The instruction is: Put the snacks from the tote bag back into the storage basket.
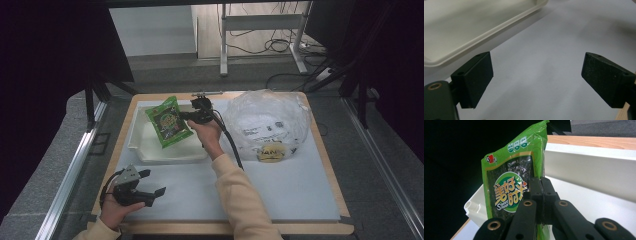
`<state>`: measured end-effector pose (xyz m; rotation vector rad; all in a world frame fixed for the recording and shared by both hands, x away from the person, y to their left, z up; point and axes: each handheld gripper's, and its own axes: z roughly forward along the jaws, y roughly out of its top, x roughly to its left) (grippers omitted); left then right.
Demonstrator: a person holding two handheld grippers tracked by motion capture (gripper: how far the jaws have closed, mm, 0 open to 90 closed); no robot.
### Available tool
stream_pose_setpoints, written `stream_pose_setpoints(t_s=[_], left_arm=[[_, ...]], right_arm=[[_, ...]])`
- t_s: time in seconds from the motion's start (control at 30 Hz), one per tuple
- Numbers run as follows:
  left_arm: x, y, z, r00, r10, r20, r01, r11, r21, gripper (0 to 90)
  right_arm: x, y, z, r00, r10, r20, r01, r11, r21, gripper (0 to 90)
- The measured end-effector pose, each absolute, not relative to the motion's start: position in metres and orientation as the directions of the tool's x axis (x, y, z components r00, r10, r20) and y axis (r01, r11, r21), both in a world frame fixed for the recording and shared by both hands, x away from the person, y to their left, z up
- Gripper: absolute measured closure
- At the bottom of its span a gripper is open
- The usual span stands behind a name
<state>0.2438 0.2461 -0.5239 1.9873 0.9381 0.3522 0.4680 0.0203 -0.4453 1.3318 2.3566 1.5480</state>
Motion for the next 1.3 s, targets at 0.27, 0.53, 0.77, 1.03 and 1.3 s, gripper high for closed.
stream_pose_setpoints(t_s=[0.27, 0.53, 0.77, 1.03, 1.3], left_arm=[[0.244, 0.247, -0.524, 0.675, 0.73, -0.108, 0.48, -0.323, 0.816, 10.5], [0.244, 0.246, -0.524, 0.679, 0.727, -0.106, 0.477, -0.326, 0.816, 10.5], [0.243, 0.246, -0.524, 0.679, 0.726, -0.113, 0.477, -0.319, 0.819, 10.5], [0.243, 0.247, -0.524, 0.681, 0.723, -0.118, 0.475, -0.313, 0.822, 10.5], [0.243, 0.248, -0.524, 0.68, 0.723, -0.119, 0.475, -0.311, 0.823, 10.5]], right_arm=[[0.469, 0.03, -0.451, -0.63, 0.662, 0.407, 0.642, 0.148, 0.753, 90.0], [0.469, 0.042, -0.458, -0.631, 0.666, 0.398, 0.646, 0.167, 0.745, 90.0], [0.469, 0.053, -0.465, -0.617, 0.687, 0.385, 0.652, 0.171, 0.739, 90.0], [0.469, 0.065, -0.476, -0.586, 0.713, 0.385, 0.672, 0.162, 0.722, 90.0], [0.469, 0.08, -0.493, -0.555, 0.758, 0.342, 0.681, 0.178, 0.71, 89.4]])
